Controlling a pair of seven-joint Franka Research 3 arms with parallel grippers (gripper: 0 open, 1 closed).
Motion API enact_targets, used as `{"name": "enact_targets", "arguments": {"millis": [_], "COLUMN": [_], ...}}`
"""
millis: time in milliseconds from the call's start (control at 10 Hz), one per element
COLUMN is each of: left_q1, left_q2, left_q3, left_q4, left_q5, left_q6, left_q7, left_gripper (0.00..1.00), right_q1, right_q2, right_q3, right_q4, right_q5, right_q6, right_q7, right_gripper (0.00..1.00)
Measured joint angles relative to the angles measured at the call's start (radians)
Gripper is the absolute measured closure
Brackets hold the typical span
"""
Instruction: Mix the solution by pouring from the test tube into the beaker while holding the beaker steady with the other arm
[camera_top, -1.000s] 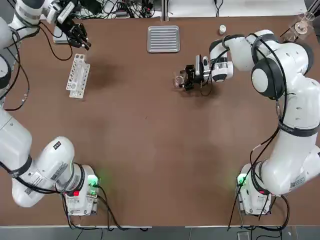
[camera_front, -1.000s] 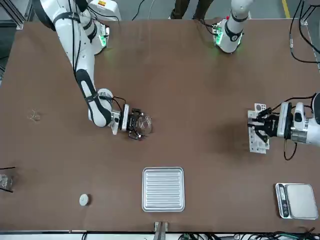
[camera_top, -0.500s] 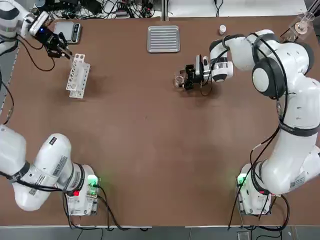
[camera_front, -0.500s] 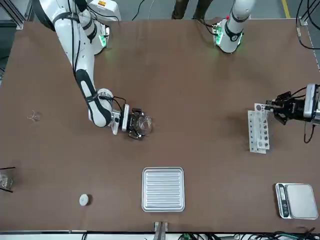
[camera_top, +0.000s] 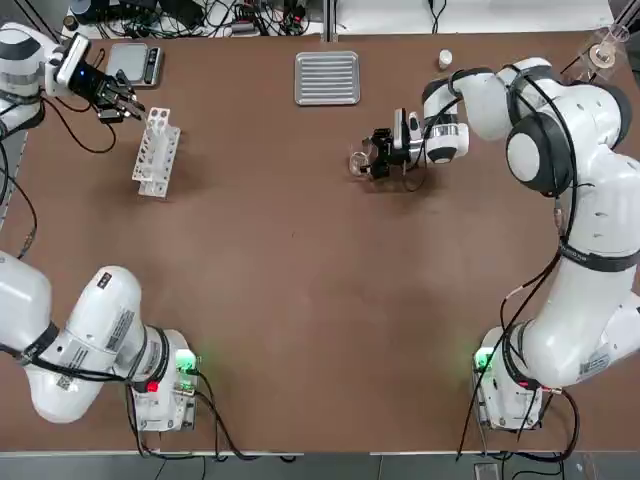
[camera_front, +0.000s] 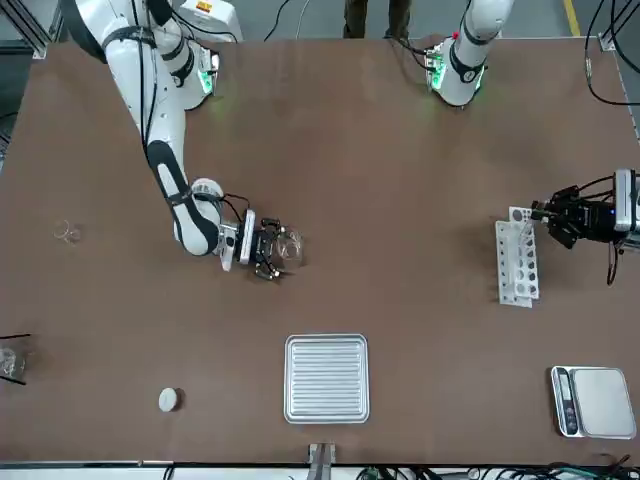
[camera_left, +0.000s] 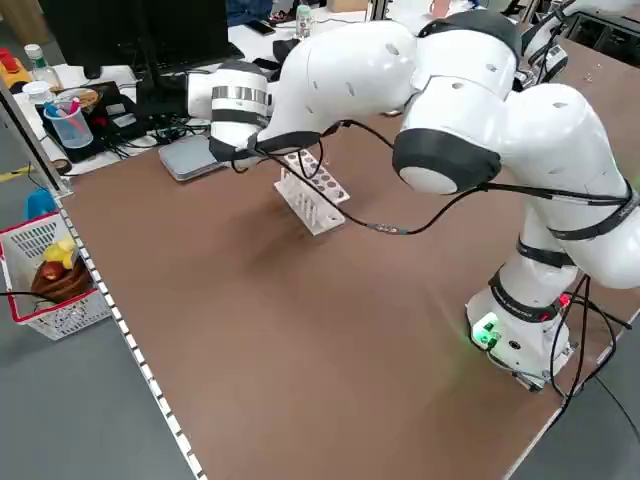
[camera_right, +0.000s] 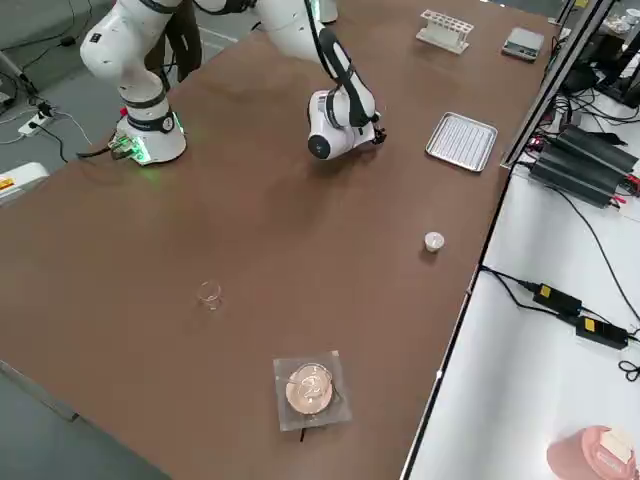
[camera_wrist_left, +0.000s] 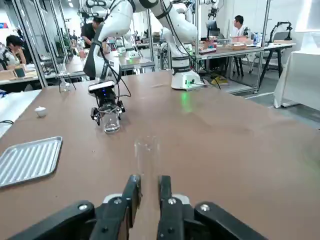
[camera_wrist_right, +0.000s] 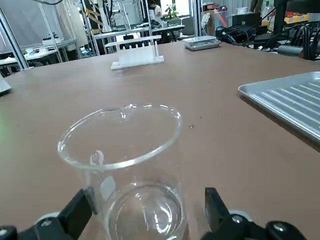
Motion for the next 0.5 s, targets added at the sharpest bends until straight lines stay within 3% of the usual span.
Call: {"name": "enact_targets", "arguments": {"millis": [500], "left_q1": [0.007], "left_q2": [0.034], "left_q3": [0.107], "left_q4": [0.003], "left_q5": [-0.118], "left_q6": [0.0], "left_q7": [0.042], "left_gripper": [0.78], "right_q1": [-0.01], "right_q2": [0.0], "right_q3": [0.002], "right_q4": [-0.007], "right_q5": [-0.001], "right_q6": [-0.009], "right_q7": [0.003], "right_gripper": [0.0]}}
